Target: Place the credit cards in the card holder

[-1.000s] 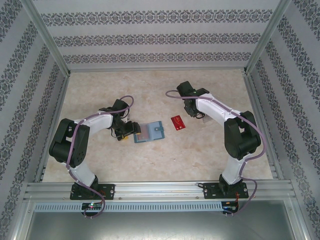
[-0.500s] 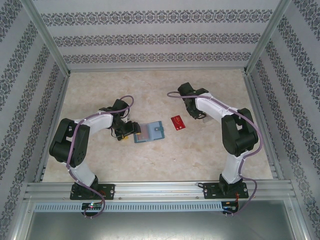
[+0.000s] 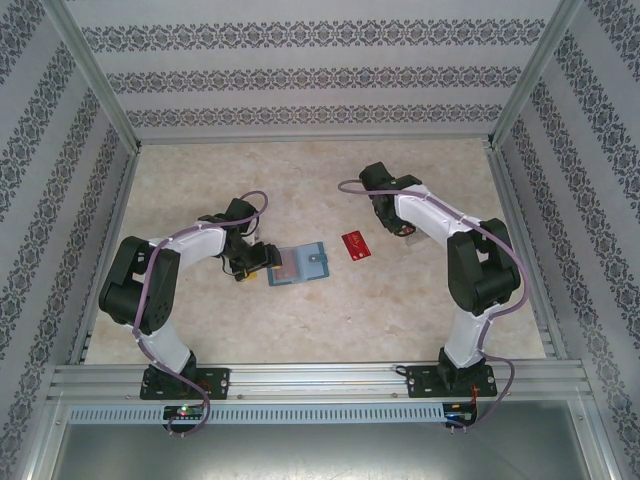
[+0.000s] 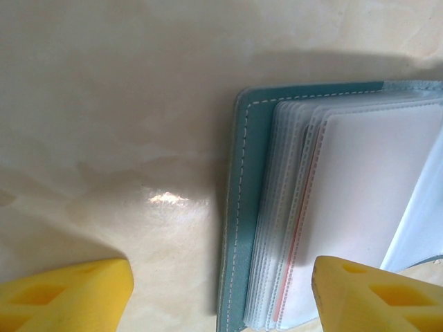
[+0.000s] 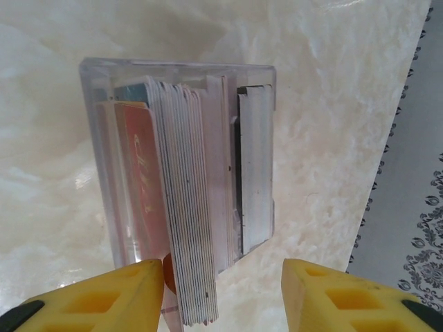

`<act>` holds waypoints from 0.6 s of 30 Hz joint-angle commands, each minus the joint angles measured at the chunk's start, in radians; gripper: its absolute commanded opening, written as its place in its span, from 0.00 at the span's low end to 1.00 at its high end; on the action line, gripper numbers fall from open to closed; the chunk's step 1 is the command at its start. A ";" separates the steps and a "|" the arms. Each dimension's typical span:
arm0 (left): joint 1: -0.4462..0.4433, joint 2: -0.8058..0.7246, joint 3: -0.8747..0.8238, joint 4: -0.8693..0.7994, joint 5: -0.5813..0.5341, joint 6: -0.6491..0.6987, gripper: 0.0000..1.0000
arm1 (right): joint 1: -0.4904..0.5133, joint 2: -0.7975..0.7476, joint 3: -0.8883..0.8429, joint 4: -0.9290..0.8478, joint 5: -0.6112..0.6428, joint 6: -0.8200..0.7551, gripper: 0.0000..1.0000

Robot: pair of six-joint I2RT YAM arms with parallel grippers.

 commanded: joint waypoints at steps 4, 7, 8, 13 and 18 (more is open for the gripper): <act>-0.021 0.099 -0.052 0.042 0.075 0.032 0.72 | -0.011 -0.014 0.009 -0.006 0.045 0.010 0.46; -0.020 0.100 -0.053 0.042 0.073 0.032 0.72 | -0.011 -0.023 0.008 -0.003 0.050 0.010 0.44; -0.020 0.099 -0.053 0.044 0.073 0.031 0.72 | -0.011 -0.028 0.006 -0.001 0.049 0.008 0.44; -0.020 0.105 -0.047 0.045 0.075 0.029 0.72 | -0.011 -0.033 0.003 0.002 0.049 0.006 0.41; -0.020 0.107 -0.045 0.042 0.076 0.032 0.72 | -0.002 -0.035 0.003 -0.001 0.060 0.004 0.40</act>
